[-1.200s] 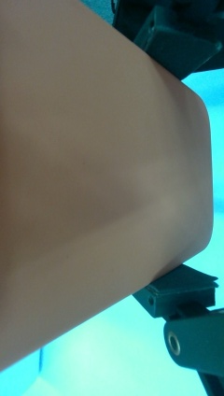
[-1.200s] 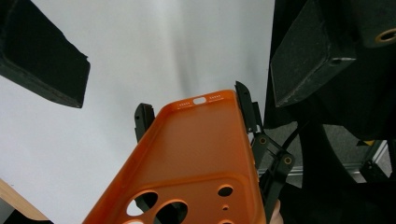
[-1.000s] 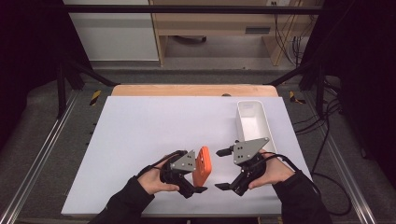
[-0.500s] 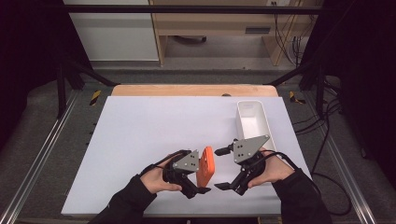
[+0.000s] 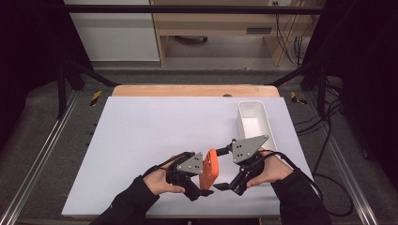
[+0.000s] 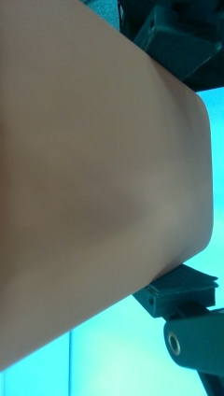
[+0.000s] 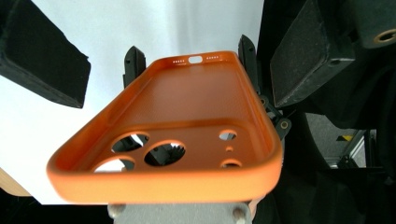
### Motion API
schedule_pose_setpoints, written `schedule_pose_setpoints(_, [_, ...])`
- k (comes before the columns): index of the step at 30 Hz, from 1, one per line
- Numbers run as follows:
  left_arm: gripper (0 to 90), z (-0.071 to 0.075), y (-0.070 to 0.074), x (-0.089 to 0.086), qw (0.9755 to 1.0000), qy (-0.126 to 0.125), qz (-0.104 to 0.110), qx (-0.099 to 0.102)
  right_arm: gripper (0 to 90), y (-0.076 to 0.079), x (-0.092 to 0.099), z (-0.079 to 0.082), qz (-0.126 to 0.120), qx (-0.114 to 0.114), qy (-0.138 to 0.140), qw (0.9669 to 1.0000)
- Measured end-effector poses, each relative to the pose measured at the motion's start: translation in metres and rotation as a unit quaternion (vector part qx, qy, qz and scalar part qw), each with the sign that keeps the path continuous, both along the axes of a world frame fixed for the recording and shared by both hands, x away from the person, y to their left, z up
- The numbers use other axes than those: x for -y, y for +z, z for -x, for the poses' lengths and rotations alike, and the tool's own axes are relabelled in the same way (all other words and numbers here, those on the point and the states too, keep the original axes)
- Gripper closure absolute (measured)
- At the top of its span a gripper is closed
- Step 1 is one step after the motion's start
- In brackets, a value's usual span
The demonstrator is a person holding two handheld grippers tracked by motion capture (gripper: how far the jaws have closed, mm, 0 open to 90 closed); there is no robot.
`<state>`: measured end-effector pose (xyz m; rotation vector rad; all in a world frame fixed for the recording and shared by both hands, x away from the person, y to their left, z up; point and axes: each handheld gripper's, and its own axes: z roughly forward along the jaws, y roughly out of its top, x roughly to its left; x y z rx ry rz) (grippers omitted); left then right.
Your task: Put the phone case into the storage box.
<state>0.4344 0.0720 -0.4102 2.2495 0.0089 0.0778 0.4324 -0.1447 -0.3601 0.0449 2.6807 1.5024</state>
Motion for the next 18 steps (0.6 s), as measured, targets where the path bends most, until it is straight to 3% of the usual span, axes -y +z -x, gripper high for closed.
schedule_pose_setpoints(18, [15.3, 0.0035, -0.0055, 0.0065, 0.9999, -0.011, -0.001, 0.002, 8.5, -0.0034, -0.0033, -0.0009, -0.014, -0.008, 0.009, 0.9998])
